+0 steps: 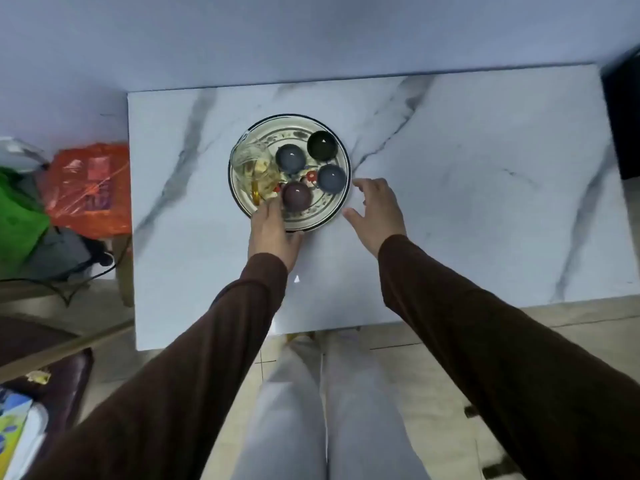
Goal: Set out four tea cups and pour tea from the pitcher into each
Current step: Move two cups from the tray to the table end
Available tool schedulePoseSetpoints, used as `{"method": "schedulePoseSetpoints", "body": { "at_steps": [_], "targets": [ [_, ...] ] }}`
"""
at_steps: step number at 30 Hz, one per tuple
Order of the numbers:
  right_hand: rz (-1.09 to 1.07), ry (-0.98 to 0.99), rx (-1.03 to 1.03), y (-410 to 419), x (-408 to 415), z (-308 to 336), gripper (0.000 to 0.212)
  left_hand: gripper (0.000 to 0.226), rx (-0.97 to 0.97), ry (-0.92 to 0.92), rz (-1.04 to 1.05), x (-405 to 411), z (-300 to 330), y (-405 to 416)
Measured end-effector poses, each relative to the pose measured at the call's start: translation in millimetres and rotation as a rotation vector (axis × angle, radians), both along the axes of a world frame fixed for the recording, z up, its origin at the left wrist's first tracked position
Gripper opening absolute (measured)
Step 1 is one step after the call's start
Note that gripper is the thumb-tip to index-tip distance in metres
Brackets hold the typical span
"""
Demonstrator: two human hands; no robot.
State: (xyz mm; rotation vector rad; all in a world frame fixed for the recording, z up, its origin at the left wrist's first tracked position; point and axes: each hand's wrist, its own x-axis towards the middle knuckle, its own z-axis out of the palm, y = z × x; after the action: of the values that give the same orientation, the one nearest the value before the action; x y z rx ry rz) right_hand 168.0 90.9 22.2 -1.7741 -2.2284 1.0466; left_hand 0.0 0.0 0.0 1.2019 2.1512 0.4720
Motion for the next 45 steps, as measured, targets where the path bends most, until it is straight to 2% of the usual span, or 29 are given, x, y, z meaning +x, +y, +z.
{"method": "schedulePoseSetpoints", "body": {
  "at_steps": [8,16,21,27,35,42,45],
  "targets": [
    [0.109,-0.025,0.093,45,-13,-69,0.068,0.086,0.073,0.024,0.053,-5,-64,32],
    [0.168,-0.011,0.157,60,-21,-106,0.077,0.085,0.154,0.038,0.125,-4,-98,45],
    [0.134,-0.011,0.194,61,-26,-113,0.072,0.082,0.194,0.029,0.183,-2,-104,49],
    [0.006,0.090,0.194,50,-14,-104,0.065,0.074,0.250,0.000,0.184,4,-96,49],
    [-0.243,0.169,0.147,11,77,-75,0.064,0.071,0.290,-0.020,0.018,66,-66,47],
    [-0.388,0.145,0.155,-21,213,-61,0.066,0.066,0.310,-0.113,-0.096,186,-48,34],
    [-0.405,0.171,0.162,-30,266,-55,0.066,0.064,0.315,-0.153,-0.084,241,-44,29]
  ]
}}
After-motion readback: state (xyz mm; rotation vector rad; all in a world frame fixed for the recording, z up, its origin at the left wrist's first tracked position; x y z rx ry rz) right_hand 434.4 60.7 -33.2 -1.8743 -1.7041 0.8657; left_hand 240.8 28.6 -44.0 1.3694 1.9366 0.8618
